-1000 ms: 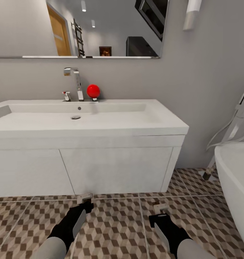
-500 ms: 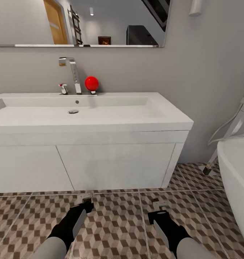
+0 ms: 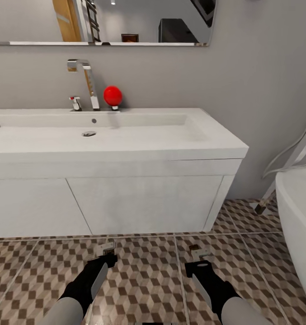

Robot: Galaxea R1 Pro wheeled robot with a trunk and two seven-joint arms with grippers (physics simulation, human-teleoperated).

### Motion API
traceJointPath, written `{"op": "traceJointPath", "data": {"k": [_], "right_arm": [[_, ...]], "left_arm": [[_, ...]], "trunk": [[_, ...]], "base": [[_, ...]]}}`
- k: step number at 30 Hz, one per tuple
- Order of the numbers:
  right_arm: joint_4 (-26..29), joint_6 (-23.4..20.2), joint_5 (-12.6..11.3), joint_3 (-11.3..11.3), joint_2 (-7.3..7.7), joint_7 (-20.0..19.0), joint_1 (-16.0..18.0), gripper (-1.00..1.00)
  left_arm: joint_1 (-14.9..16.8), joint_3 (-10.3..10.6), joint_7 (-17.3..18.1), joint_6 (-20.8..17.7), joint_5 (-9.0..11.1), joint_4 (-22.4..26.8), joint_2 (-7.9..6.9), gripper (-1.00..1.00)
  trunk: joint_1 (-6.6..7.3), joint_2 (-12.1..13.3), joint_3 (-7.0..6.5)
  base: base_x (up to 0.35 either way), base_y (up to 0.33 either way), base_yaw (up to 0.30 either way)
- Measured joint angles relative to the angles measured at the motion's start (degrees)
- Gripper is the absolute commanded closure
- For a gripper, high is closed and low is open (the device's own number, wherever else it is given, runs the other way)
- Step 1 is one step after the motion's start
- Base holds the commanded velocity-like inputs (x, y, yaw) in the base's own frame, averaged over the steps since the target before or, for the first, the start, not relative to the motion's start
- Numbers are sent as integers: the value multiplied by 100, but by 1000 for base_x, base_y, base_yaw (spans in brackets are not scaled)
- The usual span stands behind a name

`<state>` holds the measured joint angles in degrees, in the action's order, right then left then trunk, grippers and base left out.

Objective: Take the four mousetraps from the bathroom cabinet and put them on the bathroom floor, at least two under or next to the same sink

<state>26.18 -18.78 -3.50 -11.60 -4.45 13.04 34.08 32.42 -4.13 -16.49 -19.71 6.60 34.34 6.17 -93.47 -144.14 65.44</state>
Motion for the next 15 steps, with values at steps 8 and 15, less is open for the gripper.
{"op": "traceJointPath", "data": {"k": [8,15], "right_arm": [[63,42,-42,7,7,3,203,100],[60,180,-47,17,1,2,245,100]], "left_arm": [[0,1,-12,0,-13,-16,-21,100],[0,-5,-12,-1,-17,-5,-46,100]], "trunk": [[-21,-11,177],[-39,-20,333]], "base": [[0,0,0],[0,0,0]]}}
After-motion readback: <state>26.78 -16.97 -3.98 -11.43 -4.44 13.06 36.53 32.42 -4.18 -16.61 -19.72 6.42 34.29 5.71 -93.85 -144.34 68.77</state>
